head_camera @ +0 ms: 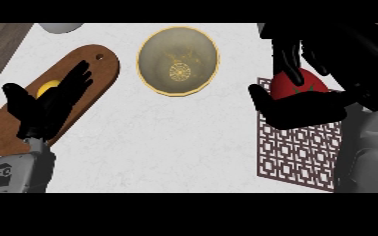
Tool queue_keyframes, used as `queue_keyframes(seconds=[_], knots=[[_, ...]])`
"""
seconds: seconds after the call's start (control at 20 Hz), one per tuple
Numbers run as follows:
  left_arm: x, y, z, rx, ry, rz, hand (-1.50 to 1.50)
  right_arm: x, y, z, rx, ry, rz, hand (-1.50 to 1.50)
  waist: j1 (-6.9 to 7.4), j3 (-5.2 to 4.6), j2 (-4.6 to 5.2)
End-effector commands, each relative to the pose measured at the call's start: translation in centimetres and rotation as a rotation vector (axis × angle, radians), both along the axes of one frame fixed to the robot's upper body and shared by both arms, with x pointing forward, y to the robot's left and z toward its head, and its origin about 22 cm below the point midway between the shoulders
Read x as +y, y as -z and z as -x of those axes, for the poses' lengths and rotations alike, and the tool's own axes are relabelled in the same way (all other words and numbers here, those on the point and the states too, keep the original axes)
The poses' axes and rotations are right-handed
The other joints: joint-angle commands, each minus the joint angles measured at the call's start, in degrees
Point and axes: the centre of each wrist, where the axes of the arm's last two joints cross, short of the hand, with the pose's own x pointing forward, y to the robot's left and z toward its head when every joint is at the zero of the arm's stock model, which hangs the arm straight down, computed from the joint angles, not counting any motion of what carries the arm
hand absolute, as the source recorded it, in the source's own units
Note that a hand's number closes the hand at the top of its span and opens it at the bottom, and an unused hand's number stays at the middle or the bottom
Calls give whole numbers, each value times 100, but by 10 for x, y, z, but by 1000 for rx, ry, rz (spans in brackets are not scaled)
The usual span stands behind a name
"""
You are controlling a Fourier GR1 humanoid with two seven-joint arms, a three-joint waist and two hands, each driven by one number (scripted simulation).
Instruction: Pick the tomato from the placemat and place it in the bowl
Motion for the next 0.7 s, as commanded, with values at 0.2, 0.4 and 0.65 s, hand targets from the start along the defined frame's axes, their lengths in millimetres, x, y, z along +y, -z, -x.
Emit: queue_keyframes(seconds=[0.2,0.4,0.65], knots=[[-6,3,0,2,6,2,0,68,-20,-33,-32,17,-40,150,63,3,30],[-20,-11,-8,-21,21,-4,0,95,-28,-50,-59,17,-74,150,89,3,35],[-9,0,-5,-5,8,-1,0,116,14,-95,-43,73,-43,150,130,2,62]])
